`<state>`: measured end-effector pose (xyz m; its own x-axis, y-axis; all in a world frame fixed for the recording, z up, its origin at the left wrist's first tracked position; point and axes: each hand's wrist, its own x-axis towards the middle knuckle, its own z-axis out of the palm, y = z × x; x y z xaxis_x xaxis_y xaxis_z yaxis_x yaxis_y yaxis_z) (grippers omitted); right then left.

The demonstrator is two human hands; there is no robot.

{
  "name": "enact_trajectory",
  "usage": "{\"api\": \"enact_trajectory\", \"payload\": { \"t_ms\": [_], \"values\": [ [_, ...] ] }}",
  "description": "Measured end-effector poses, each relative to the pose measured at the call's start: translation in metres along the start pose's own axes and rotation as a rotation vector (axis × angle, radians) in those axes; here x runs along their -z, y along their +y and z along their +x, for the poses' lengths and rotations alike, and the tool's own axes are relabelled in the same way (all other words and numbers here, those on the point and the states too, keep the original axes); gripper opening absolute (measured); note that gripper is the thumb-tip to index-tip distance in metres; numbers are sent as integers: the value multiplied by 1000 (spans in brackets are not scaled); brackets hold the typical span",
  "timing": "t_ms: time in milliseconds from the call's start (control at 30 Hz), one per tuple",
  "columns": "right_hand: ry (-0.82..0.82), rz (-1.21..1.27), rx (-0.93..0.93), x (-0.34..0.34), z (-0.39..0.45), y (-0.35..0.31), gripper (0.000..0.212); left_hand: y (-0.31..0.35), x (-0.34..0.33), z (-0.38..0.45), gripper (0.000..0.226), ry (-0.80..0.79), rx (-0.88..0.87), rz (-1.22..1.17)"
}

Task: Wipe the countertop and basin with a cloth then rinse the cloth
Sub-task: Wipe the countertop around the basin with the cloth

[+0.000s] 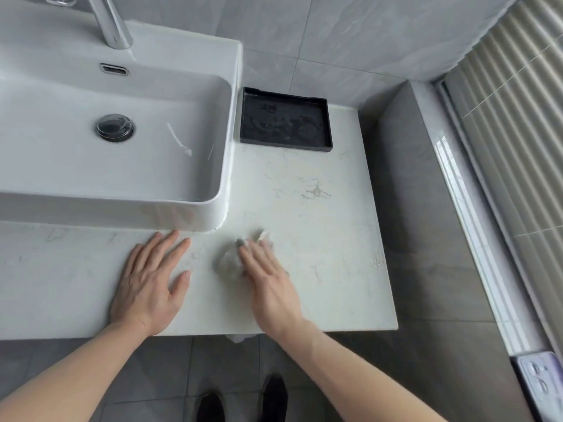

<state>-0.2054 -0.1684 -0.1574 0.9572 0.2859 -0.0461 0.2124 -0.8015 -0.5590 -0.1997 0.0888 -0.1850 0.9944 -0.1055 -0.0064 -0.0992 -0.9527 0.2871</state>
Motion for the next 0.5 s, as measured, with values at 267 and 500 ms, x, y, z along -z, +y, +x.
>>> {"api": "enact_trajectory", "payload": {
  "t_ms": [267,500],
  "values": [
    [17,-154,-28,6,-41,43,59,0,0,-1,66,-7,-1,-5],
    [186,-168,-477,99,-76,170,61,0,-1,-1,66,-10,7,-7]
  ]
}}
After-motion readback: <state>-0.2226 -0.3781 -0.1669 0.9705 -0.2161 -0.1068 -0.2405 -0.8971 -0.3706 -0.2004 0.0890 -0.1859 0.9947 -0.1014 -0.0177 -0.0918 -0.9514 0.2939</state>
